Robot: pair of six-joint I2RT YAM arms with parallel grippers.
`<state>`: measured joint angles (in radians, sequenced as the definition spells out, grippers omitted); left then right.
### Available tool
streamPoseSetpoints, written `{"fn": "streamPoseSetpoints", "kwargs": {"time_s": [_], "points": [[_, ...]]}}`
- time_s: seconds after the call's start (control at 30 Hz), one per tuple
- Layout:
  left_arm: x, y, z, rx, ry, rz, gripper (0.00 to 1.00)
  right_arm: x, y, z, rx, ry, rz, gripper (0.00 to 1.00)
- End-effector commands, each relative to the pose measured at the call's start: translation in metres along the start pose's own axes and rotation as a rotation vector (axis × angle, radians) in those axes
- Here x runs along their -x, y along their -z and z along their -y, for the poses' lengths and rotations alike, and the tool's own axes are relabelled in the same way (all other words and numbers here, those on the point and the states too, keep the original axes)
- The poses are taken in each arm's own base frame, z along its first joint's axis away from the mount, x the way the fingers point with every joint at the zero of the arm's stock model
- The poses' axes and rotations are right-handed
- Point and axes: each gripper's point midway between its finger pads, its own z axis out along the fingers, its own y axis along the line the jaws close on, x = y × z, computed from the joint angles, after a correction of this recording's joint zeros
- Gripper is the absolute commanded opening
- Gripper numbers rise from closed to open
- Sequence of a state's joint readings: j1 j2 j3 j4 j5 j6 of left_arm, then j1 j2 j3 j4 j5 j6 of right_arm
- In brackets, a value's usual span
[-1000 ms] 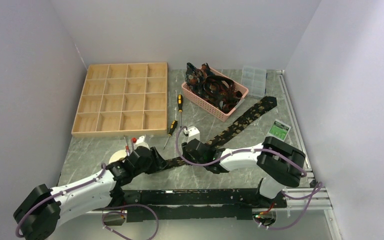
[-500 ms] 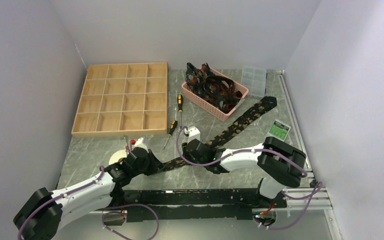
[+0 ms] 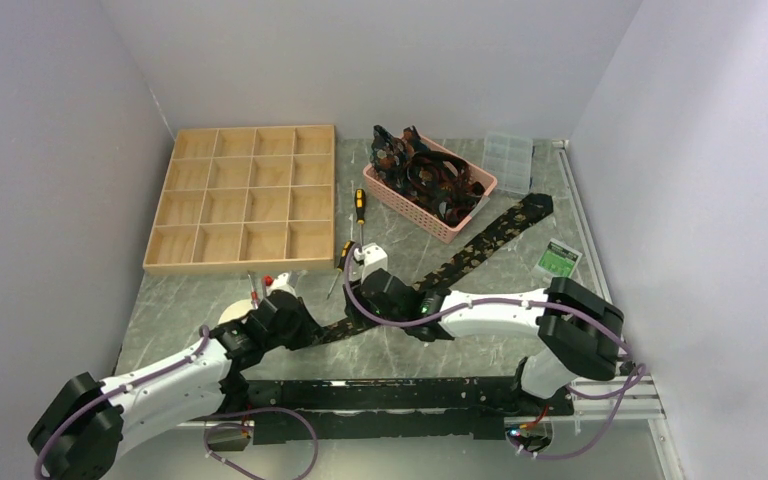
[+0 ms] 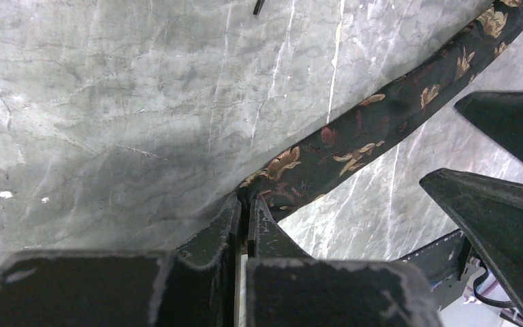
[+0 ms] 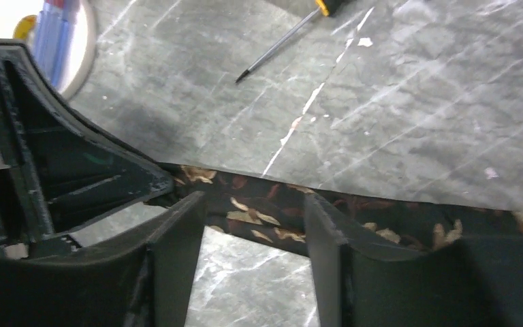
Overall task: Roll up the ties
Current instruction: Flatten out the tie at the center of the board.
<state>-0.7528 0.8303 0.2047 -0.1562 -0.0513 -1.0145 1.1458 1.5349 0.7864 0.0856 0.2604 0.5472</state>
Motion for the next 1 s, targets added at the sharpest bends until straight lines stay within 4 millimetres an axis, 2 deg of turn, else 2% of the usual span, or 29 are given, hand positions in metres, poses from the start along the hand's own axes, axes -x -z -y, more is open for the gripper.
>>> {"fn": "streamPoseSetpoints", "kwargs": {"time_s": [0.0,0.17,0.47,0.53,0.67,0.77,0.83,0.97], "points": [[0.009,0.003,-0.001,0.025,-0.038,0.027,0.03,0.003,0.011,0.027,-0.121,0.035,-0.005,0.64],[0.009,0.001,-0.001,0.018,-0.050,0.030,0.03,-0.016,0.011,0.068,-0.222,0.023,-0.071,0.63],[0.008,-0.001,0.001,0.005,-0.054,0.026,0.03,-0.029,-0.007,0.082,-0.295,0.093,-0.116,0.55],[0.009,-0.001,0.001,0.004,-0.053,0.028,0.03,-0.035,-0.011,0.085,-0.304,0.101,-0.134,0.50],[0.009,0.001,0.001,0.005,-0.054,0.031,0.03,-0.043,-0.011,0.091,-0.332,0.094,-0.147,0.29],[0.008,0.001,-0.002,0.011,-0.054,0.032,0.03,-0.040,-0.006,0.093,-0.341,0.083,-0.127,0.15],[0.007,0.002,-0.003,0.016,-0.052,0.029,0.03,-0.036,-0.002,0.094,-0.349,0.079,-0.113,0.11],[0.007,0.001,-0.005,0.023,-0.050,0.030,0.03,-0.021,0.009,0.092,-0.356,0.062,-0.072,0.11]]}}
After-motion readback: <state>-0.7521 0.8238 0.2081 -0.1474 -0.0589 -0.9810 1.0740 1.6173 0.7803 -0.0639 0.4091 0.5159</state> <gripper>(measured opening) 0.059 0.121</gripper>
